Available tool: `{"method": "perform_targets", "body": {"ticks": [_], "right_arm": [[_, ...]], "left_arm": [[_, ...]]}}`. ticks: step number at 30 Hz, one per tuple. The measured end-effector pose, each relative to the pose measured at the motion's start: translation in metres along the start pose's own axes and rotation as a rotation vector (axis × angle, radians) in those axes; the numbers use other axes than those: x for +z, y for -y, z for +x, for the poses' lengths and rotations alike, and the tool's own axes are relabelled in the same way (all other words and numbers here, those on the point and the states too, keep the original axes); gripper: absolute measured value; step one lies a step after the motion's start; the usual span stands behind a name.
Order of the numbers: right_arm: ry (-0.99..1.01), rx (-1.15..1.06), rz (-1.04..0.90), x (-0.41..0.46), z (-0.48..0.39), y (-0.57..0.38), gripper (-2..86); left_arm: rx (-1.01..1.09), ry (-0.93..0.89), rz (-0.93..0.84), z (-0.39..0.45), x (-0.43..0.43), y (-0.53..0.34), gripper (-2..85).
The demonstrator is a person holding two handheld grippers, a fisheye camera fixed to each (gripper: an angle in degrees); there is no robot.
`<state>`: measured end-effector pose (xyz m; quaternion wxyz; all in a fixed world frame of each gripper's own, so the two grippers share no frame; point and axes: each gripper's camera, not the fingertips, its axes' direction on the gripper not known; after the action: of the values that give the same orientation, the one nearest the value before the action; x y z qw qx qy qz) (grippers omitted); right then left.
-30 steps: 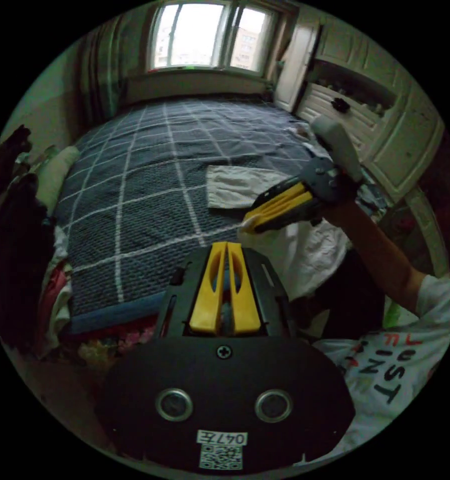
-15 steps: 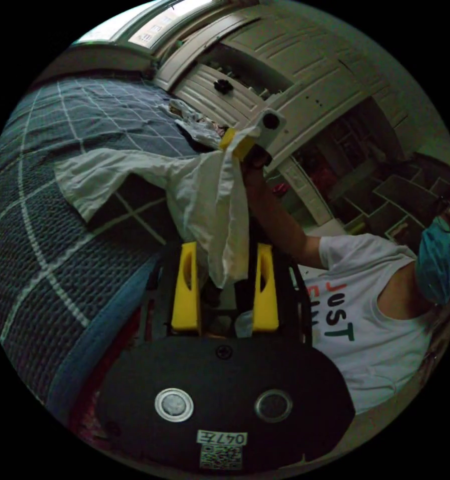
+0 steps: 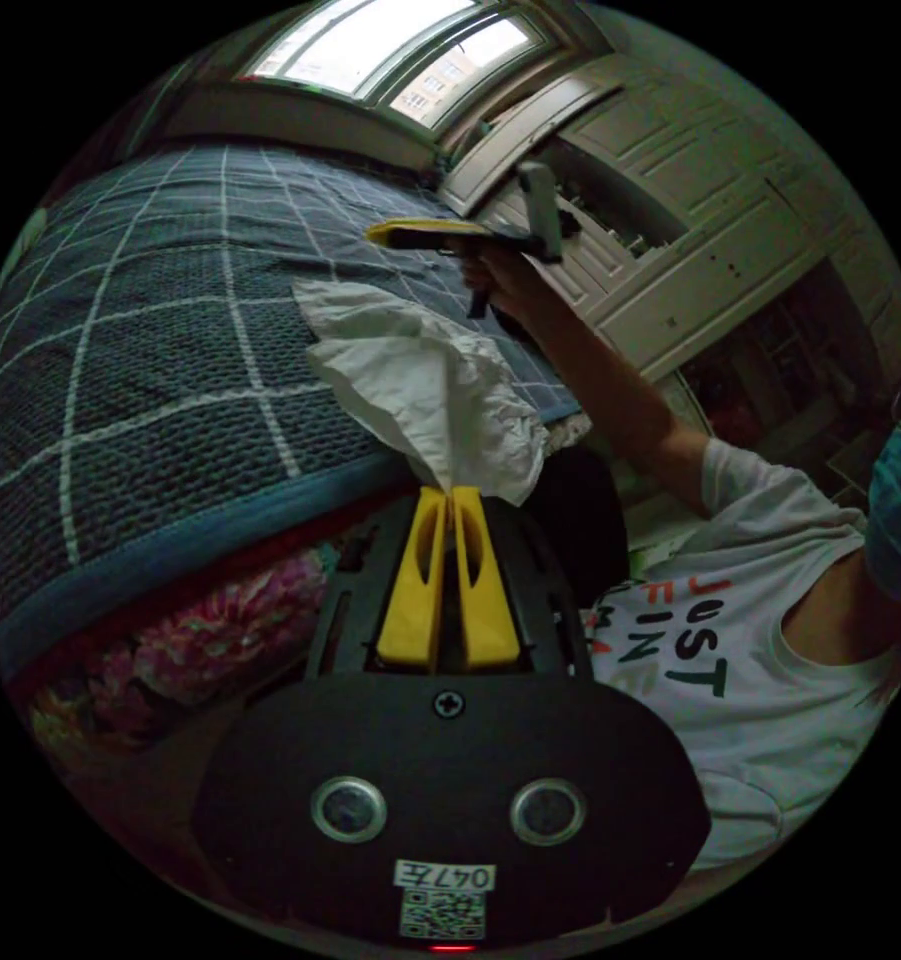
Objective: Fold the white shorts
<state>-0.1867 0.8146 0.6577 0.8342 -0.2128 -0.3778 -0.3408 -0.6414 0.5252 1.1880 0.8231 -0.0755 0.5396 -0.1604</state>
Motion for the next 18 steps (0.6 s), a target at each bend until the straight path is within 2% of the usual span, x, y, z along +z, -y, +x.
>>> {"method": "perform_targets", "body": {"ticks": [3,6,8,10,12,13,15,18], "right_arm": [[-0.047,-0.004,-0.175,0.071,0.023,0.02,7.0],[-0.042,-0.045,-0.256,0.125,0.033,0.027,8.3],[-0.039,-0.078,-0.267,0.146,0.035,0.03,8.4],[-0.024,-0.101,-0.295,0.163,0.037,0.032,7.3],[0.024,-0.148,-0.303,0.172,0.037,0.03,3.2],[0.018,-0.163,-0.294,0.172,0.036,0.029,2.1],[-0.017,-0.18,-0.241,0.163,0.036,0.022,0.8],[-0.016,-0.132,-0.148,0.143,0.044,0.014,0.4]], "left_arm": [[0.002,0.019,-0.046,-0.006,0.009,0.004,-0.9],[-0.032,0.007,-0.03,-0.017,0.005,0.006,-0.8],[-0.037,-0.003,0.051,-0.022,-0.009,0.006,-0.4],[-0.011,0.086,0.219,-0.022,-0.039,0.009,1.2],[0.014,0.147,0.27,-0.021,-0.056,0.027,5.7],[0.041,0.174,0.237,-0.02,-0.058,0.047,11.3],[0.089,0.207,0.126,-0.022,-0.045,0.084,17.3],[0.132,0.185,-0.134,-0.035,0.012,0.14,17.7]]}}
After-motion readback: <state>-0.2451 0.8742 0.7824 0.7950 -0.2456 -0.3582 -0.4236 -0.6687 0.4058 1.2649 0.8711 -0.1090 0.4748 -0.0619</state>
